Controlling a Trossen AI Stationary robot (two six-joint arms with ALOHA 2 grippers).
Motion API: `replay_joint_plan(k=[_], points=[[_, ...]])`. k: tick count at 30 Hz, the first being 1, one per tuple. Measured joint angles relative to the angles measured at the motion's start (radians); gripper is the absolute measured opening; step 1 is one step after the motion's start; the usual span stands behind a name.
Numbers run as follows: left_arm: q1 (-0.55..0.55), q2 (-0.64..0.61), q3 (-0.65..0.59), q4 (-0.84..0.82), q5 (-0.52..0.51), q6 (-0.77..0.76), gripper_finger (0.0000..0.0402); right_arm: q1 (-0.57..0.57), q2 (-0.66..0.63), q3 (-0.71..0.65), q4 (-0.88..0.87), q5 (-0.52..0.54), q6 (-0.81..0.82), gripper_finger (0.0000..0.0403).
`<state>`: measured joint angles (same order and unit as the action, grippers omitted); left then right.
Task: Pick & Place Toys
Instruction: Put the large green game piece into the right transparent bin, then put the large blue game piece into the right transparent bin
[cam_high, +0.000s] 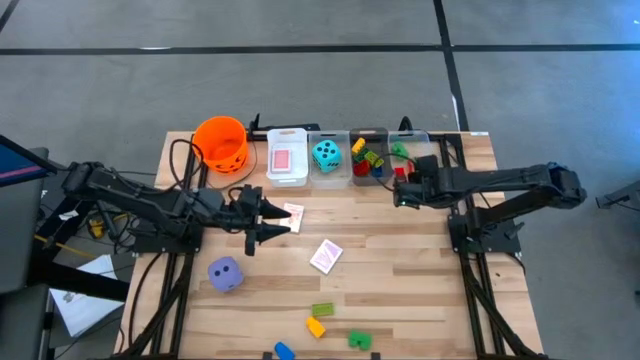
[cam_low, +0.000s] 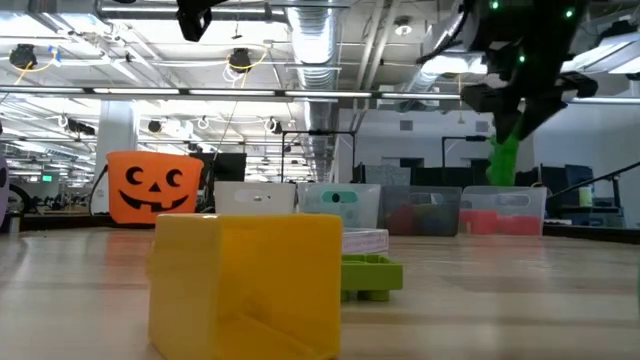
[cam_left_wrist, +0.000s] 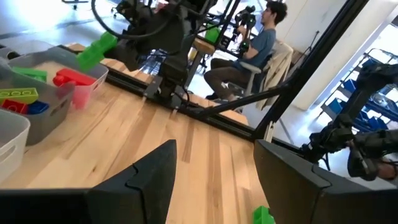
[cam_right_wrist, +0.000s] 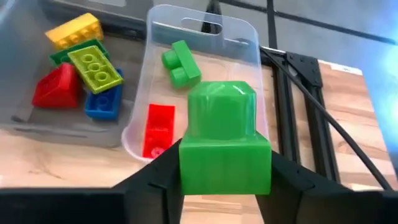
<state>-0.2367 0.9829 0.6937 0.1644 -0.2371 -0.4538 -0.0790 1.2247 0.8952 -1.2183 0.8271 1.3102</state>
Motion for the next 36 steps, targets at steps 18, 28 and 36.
replay_joint_plan(k=[18, 28, 36], points=[[0.000, 0.000, 0.000, 0.035, 0.000, 0.000, 0.0208, -0.031, -0.017, -0.001, 0.092, -0.091, -0.001, 0.0291], [0.000, 0.000, 0.000, 0.065, -0.001, 0.001, 0.0208, 0.244, -0.006, -0.001, 0.649, -0.126, -0.294, 0.0292], [-0.008, 0.059, -0.013, -0.064, 0.021, 0.092, 0.0208, 0.455, 0.084, -0.001, 0.999, -0.126, -0.455, 0.0292]])
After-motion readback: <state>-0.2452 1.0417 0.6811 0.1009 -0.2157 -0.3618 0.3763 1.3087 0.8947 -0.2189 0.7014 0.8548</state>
